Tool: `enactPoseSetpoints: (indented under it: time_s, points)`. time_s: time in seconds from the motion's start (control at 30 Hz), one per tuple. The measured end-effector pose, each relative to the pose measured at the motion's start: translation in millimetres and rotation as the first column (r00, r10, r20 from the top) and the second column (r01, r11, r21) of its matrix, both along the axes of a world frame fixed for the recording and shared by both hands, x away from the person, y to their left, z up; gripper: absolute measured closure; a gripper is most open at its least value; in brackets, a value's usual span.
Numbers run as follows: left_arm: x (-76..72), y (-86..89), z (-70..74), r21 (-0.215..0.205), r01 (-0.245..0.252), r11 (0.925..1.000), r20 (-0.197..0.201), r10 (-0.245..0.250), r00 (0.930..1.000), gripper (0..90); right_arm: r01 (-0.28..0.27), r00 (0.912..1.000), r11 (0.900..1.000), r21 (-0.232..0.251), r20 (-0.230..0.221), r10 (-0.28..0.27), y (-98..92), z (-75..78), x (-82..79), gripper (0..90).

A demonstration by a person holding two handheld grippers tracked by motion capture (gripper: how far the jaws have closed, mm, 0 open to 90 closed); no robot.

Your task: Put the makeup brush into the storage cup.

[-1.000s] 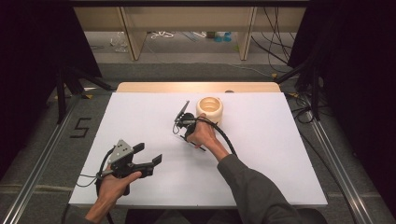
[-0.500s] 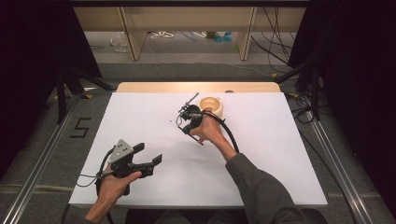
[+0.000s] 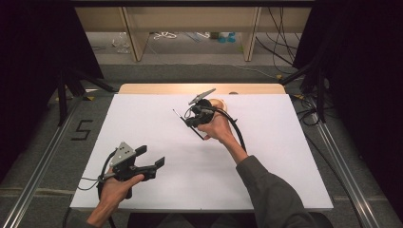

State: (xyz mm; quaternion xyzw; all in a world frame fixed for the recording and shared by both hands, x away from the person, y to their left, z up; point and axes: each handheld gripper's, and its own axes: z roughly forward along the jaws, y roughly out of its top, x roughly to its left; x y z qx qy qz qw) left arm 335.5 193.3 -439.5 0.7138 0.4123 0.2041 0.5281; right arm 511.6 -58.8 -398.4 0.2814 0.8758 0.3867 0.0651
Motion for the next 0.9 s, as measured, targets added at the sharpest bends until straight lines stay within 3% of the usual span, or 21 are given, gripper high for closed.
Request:
enactPoseSetpoints:
  time_s: [0.33, 0.53, 0.9]
  points:
    - [-0.4, -0.6, -0.2, -0.009, -0.001, 1.0, -0.01, 0.001, 1.0, 16.1, 0.018, 0.9986, 0.994, 0.107, 0.047, -0.023, -14.0, 11.3, 2.1, 85.6]
    - [-0.4, -1.1, -0.7, -0.023, -0.008, 0.9997, -0.012, 0.008, 0.9999, 16.1, 0.03, 0.9967, 0.988, 0.153, 0.07, -0.041, -24.5, 17.1, 4.8, 85.6]
    - [-0.6, -0.7, 0.1, -0.012, -0.006, 0.9999, -0.007, 0.006, 1.0, 16.1, 0.061, 0.9868, 0.974, 0.217, 0.134, -0.091, -44.4, 30.8, 9.7, 85.6]
